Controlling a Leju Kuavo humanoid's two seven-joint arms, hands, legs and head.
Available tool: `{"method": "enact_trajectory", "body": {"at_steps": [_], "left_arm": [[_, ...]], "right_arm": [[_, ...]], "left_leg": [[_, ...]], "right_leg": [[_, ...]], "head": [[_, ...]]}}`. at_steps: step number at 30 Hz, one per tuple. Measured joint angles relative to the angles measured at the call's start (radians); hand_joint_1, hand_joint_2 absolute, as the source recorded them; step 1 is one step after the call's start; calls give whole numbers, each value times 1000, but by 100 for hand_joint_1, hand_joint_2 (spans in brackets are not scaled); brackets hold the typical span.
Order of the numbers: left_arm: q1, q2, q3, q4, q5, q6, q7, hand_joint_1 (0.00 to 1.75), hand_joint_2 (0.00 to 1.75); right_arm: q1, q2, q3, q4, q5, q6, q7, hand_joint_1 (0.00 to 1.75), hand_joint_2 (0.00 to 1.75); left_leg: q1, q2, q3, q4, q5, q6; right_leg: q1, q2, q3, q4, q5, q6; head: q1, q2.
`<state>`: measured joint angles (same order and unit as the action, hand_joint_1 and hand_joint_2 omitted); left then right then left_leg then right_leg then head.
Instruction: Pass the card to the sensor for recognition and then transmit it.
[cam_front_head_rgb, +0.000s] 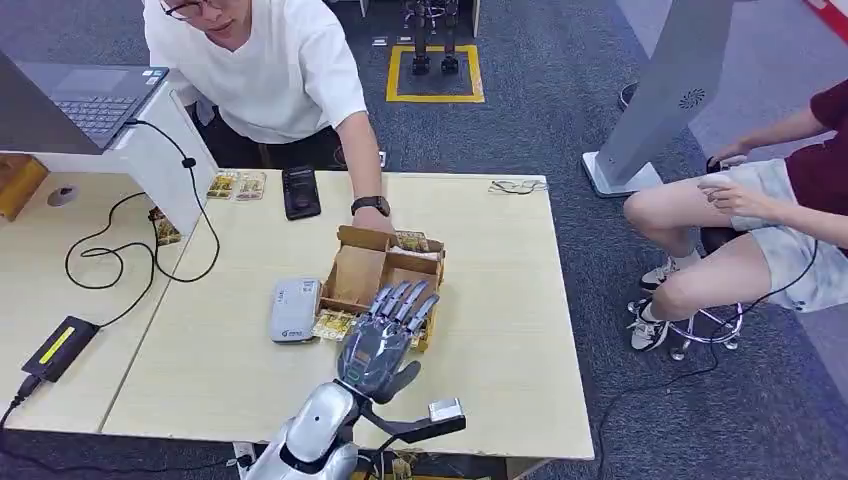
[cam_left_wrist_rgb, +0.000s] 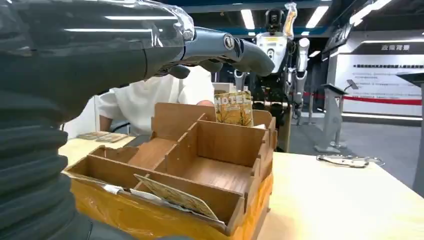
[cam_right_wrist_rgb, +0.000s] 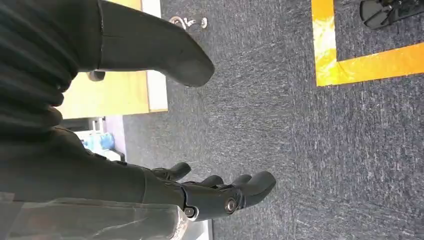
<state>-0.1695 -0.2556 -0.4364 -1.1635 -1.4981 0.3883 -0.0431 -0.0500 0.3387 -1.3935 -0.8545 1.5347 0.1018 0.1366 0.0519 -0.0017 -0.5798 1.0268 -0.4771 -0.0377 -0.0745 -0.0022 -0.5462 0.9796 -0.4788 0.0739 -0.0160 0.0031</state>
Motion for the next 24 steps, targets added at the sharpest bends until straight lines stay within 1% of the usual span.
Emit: {"method": "enact_trajectory", "body": {"at_steps": [8,15,24], "left_arm": [[-2,0,-13,5,-4,-3,0,0,175],[-8,0,-20,39,-5,-13,0,0,175],[-28,-5,-31,85,-5,-5,24,0,175]], "right_arm": [[0,0,0,3,0,-1,-1,0,175],[0,0,0,5,4,-2,-3,0,175],[0,0,0,5,5,-2,-5,0,175]], "left_leg": [[0,0,0,0,0,0],[0,0,0,0,0,0],[0,0,0,0,0,0]], "right_leg": [[0,0,0,0,0,0],[0,0,0,0,0,0],[0,0,0,0,0,0]], "head": [[0,0],[0,0],[0,0]]}}
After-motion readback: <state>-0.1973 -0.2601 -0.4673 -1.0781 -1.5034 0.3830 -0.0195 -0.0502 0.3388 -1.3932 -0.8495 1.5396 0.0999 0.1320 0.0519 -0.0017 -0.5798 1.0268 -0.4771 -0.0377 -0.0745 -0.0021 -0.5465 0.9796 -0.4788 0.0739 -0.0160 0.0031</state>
